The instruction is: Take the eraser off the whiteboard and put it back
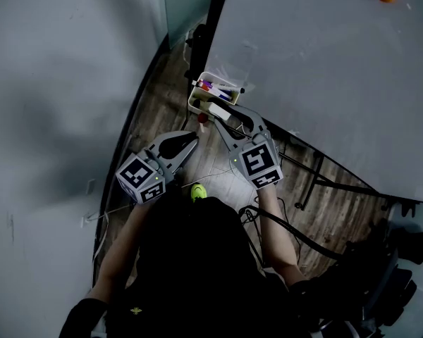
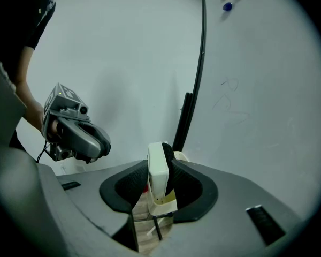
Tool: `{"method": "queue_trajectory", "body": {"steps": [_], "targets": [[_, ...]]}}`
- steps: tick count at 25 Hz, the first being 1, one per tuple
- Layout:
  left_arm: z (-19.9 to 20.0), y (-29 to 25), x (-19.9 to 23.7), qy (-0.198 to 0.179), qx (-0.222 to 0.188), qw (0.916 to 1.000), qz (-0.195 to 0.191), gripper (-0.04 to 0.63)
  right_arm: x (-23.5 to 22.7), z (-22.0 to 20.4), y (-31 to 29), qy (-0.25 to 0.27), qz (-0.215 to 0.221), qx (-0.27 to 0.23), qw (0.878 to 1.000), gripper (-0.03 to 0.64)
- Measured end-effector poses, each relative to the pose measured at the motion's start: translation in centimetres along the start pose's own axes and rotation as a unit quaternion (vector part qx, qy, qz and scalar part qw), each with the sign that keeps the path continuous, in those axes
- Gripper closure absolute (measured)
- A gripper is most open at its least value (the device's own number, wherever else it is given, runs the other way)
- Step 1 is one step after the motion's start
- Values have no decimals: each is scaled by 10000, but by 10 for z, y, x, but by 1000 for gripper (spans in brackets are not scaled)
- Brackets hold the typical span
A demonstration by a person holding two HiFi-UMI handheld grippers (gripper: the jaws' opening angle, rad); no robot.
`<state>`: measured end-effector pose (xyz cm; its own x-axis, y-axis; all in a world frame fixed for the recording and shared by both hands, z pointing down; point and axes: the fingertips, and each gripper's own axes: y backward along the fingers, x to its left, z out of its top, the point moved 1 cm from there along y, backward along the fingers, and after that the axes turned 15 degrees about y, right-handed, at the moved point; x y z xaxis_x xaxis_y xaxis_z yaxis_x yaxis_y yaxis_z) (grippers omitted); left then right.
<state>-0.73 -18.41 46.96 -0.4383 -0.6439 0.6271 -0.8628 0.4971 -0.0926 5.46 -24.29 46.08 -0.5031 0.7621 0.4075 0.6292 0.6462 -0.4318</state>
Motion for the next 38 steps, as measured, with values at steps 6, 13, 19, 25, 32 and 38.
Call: {"method": "queue_trajectory", "body": {"steps": [6, 13, 19, 25, 32, 38], "targets": [[0, -2, -5, -28, 11, 10000, 1, 558, -2, 9, 10, -17, -63, -111, 9999, 465], [2, 0, -7, -60, -33, 10000, 21, 558, -4, 22, 21, -9, -162, -274, 9995, 466], [2, 2, -12, -105, -29, 9999, 26, 560, -4, 34, 32, 45, -205, -361, 9991, 465], [1, 0, -15, -150, -55, 9999, 62, 560, -3, 45, 43, 110, -221, -451, 9987, 465], [5, -2, -18, -193, -163, 9997, 76, 560, -1, 59, 58, 255, -266, -585, 9976, 465], [7, -5, -20, -198, -236, 9995, 103, 561, -4, 67, 71, 385, -299, -665, 9966, 465]]}}
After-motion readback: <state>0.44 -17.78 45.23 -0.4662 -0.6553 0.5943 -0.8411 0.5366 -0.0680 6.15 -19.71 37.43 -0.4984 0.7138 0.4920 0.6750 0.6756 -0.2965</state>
